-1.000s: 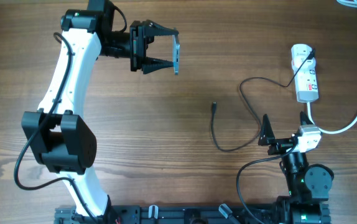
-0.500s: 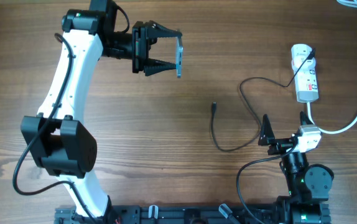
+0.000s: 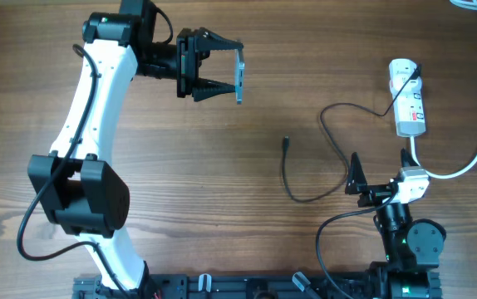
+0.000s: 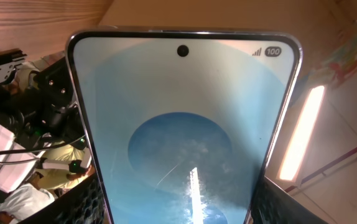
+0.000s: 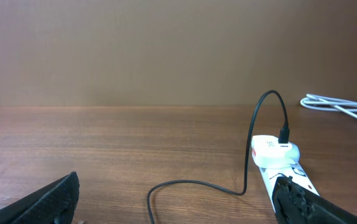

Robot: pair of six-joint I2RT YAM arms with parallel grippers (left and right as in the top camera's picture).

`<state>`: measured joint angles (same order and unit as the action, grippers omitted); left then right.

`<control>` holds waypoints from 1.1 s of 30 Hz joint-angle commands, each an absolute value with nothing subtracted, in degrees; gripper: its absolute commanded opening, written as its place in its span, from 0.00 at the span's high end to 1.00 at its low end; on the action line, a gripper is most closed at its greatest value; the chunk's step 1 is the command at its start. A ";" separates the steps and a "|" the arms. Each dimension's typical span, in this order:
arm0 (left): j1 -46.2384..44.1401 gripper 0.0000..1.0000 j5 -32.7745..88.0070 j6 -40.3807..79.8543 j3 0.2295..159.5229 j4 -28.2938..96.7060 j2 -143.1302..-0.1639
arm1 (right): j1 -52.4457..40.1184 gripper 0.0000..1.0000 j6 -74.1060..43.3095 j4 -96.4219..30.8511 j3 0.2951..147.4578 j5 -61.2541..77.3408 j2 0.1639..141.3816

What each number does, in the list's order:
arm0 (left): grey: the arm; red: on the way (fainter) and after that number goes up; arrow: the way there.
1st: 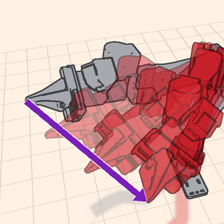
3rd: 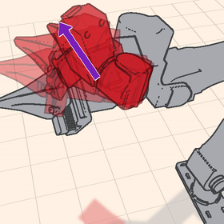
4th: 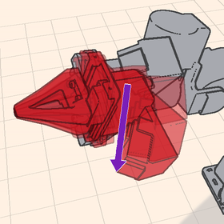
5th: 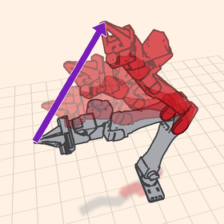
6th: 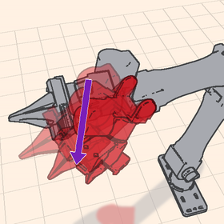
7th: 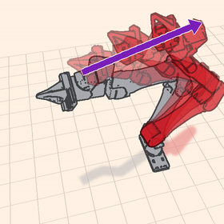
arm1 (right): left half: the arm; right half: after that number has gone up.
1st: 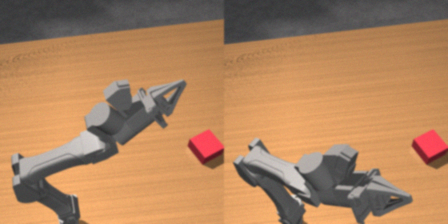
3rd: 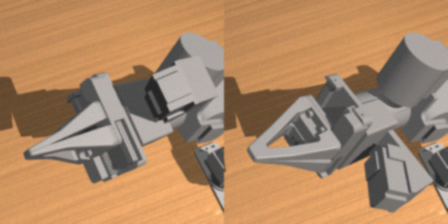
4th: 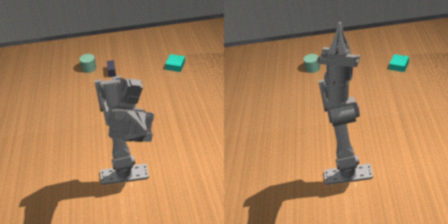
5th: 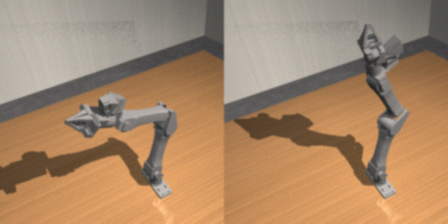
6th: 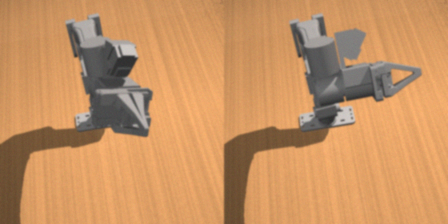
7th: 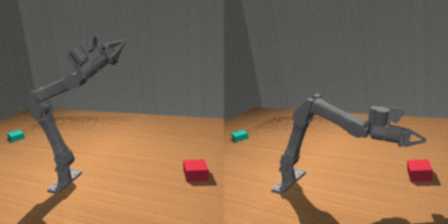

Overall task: Plug charger to phone and switch on socket
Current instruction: 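Move the right gripper toward the black USB-C cable end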

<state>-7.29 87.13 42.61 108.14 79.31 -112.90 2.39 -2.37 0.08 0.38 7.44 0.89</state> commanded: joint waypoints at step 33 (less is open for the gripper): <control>-7.29 0.44 90.35 42.26 109.21 79.33 -110.61 | 2.09 0.00 -29.87 -52.36 64.38 50.46 61.41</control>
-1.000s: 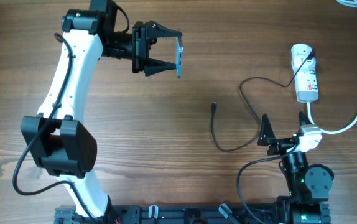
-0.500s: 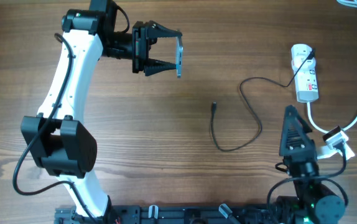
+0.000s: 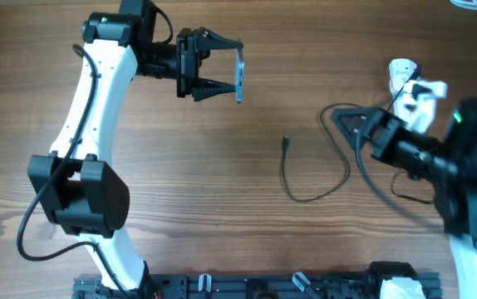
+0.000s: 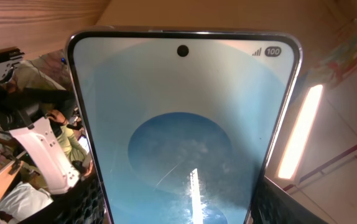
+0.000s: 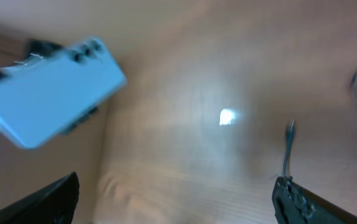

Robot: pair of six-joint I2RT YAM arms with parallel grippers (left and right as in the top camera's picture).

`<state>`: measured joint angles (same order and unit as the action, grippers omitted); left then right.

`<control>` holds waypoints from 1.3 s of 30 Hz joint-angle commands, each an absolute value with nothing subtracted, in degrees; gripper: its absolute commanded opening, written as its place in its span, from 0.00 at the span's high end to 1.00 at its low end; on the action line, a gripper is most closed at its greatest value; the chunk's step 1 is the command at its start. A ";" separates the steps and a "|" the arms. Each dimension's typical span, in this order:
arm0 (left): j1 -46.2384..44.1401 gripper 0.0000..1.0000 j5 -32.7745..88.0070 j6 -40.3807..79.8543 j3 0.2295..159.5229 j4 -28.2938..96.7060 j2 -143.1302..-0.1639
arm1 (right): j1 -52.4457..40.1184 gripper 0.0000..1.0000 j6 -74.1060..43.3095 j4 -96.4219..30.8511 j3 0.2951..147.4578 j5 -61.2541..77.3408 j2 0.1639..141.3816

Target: Plug charger to phone and switch on socket

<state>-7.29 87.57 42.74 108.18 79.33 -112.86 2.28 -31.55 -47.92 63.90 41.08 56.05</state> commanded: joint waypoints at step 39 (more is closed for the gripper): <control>-7.29 0.46 78.56 50.22 109.21 72.12 -110.61 | -47.83 0.09 -36.56 -75.50 122.39 -15.64 96.29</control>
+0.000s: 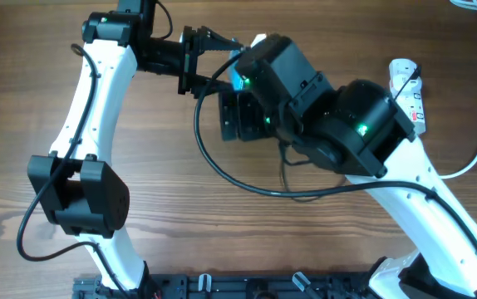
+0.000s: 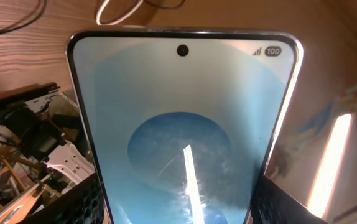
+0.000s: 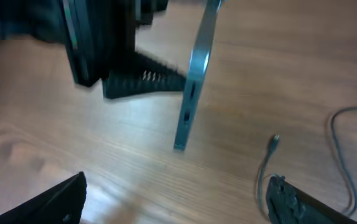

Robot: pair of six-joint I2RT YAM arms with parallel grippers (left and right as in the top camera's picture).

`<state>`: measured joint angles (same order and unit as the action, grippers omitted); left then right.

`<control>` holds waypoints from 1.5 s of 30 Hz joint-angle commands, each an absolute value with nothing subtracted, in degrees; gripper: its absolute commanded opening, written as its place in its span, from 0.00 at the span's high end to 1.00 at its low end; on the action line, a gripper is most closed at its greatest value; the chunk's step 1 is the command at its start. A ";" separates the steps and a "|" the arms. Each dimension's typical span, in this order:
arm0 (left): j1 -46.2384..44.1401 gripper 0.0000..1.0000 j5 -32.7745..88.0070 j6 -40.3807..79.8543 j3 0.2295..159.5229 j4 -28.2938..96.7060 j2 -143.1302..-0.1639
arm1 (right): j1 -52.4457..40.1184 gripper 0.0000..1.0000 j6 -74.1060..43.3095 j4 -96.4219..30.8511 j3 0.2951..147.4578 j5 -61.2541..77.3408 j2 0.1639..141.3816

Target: Plug charger to phone and switch on socket

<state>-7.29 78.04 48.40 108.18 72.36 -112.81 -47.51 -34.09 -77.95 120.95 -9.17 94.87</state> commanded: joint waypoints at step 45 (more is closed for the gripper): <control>-7.29 0.00 80.90 50.15 109.21 71.09 -110.61 | -46.72 0.96 -70.70 -69.49 122.37 -22.90 101.84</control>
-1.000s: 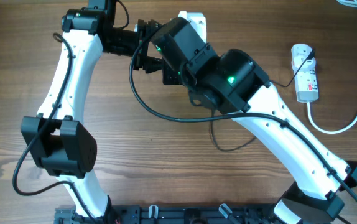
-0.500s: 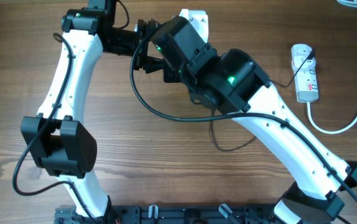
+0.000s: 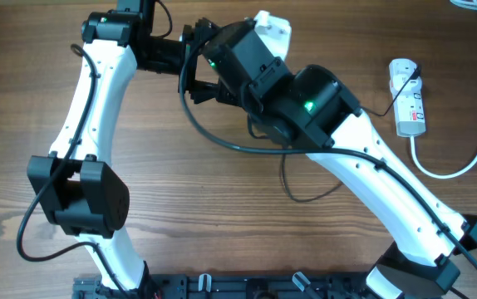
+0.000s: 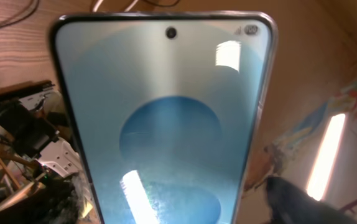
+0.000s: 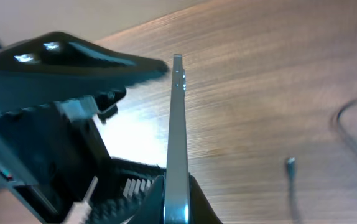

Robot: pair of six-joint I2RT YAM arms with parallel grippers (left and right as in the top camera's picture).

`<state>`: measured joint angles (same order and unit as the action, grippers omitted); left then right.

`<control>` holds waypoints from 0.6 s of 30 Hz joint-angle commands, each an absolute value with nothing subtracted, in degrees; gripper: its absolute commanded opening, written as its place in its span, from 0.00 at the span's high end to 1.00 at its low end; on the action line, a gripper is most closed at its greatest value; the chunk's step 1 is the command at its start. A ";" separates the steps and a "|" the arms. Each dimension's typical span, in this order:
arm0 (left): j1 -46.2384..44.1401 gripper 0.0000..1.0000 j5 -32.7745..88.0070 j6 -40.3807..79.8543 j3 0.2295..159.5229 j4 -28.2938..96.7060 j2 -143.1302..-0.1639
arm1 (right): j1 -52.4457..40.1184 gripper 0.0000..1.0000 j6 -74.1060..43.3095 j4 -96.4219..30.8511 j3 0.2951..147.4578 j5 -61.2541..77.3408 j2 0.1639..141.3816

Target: Plug charger to phone and switch on socket

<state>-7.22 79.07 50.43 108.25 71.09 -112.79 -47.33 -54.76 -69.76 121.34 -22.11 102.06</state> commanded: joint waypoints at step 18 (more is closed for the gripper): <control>-7.29 0.55 80.90 50.17 109.21 71.11 -110.61 | -46.00 0.96 -118.72 -69.14 122.37 -23.77 100.12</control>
